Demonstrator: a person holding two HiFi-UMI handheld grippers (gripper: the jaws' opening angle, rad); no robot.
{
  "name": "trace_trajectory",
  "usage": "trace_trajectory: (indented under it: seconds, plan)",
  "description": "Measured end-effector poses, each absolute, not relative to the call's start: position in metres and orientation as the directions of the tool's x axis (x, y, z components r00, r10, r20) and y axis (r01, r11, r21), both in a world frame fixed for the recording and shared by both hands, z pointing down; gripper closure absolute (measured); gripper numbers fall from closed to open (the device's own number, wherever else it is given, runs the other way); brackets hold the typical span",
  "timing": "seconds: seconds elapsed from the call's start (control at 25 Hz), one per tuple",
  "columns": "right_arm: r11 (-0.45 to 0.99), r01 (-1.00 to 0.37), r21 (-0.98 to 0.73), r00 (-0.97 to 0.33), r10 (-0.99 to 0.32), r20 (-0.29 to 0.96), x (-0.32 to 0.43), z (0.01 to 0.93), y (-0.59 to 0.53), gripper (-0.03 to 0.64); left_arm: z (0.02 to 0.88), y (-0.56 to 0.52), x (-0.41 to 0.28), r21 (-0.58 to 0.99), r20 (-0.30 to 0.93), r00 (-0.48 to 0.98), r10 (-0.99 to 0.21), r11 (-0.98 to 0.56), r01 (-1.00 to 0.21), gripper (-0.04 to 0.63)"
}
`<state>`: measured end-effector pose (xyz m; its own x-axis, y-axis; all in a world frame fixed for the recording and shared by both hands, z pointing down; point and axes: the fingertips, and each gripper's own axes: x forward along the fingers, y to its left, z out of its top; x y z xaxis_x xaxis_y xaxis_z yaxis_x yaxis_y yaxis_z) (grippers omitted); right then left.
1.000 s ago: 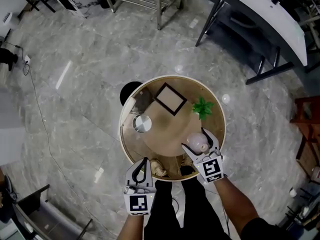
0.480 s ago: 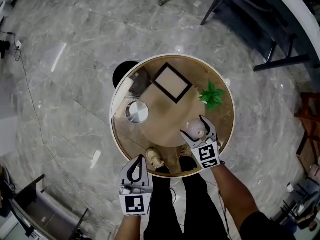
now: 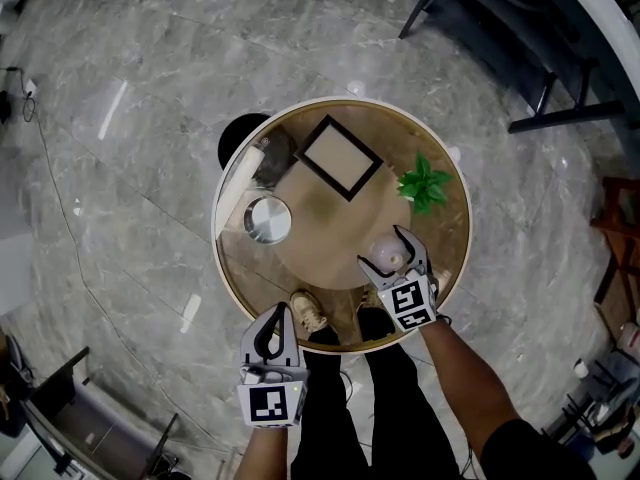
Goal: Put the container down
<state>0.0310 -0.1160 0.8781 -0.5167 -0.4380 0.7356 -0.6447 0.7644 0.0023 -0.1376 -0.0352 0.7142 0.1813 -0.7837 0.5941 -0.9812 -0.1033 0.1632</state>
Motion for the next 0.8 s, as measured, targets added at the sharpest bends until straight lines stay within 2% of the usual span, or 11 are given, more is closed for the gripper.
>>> trace_trajectory:
  seconds: [0.28,0.56,0.8]
  plan:
    - [0.757,-0.653,-0.011,-0.519,-0.437,0.734,0.032,0.887,-0.113,0.212,0.712,-0.039,-0.139,0.15,0.593,0.184,-0.784,-0.117,-0.982,0.6]
    - [0.762,-0.646,-0.048,-0.553,-0.425,0.716,0.03,0.892,-0.11,0.211,0.712,-0.037,-0.144,0.205,0.593,0.185,-0.784,-0.075,-0.976,0.6]
    - [0.77,-0.635,-0.062,-0.593,-0.435,0.678,0.027,0.857,-0.108,0.186,0.693,-0.042,-0.139,0.185,0.571,0.194,-0.798,-0.106,-0.977,0.6]
